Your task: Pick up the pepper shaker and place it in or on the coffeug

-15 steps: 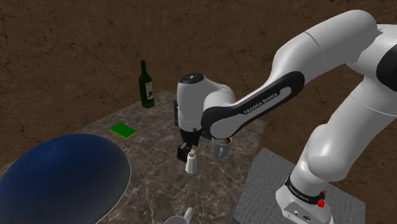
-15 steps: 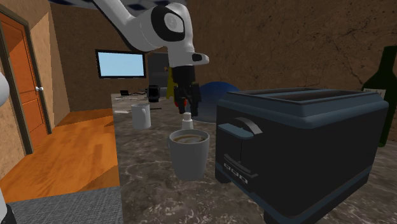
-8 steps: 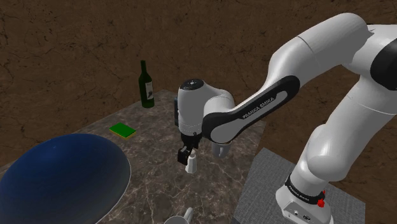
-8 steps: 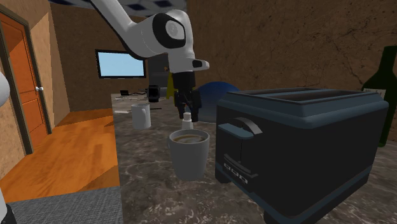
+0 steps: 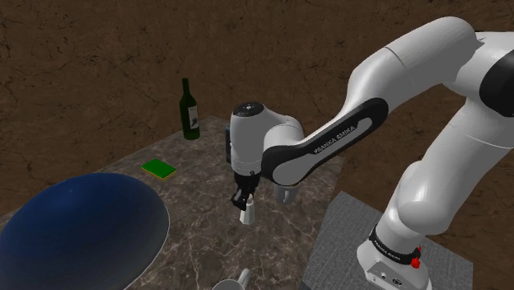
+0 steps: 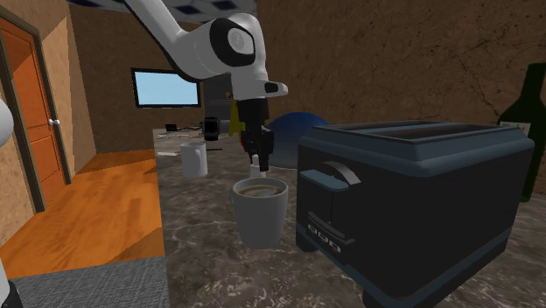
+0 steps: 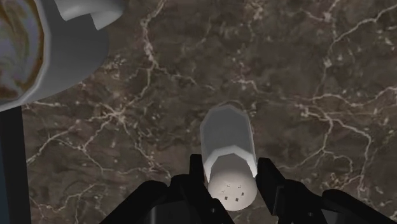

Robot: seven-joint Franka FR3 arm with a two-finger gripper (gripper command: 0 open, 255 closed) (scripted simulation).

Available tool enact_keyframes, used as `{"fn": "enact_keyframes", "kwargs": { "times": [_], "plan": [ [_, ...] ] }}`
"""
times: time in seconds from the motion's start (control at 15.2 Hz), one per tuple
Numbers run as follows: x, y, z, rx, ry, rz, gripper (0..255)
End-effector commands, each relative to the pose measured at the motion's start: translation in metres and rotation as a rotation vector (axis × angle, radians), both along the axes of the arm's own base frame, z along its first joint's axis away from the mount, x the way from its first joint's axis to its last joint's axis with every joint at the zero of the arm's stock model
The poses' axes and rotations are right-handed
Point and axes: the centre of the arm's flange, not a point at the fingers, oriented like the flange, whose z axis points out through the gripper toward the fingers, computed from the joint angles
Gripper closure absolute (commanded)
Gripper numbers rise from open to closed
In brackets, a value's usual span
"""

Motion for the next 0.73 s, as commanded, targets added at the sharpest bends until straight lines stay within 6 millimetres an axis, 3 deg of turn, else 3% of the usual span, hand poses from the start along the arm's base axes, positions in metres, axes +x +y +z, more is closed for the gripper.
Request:
{"fn": "enact_keyframes", "kwargs": {
  "times": [0.0, 0.26, 0.66],
  "plan": [
    [0.000, 0.000, 0.000, -0.001, 0.001, 0.000, 255],
    [0.000, 0.000, 0.000, -0.001, 0.001, 0.000, 255],
    [0.000, 0.000, 0.031, -0.001, 0.001, 0.000, 255]
  ]
}}
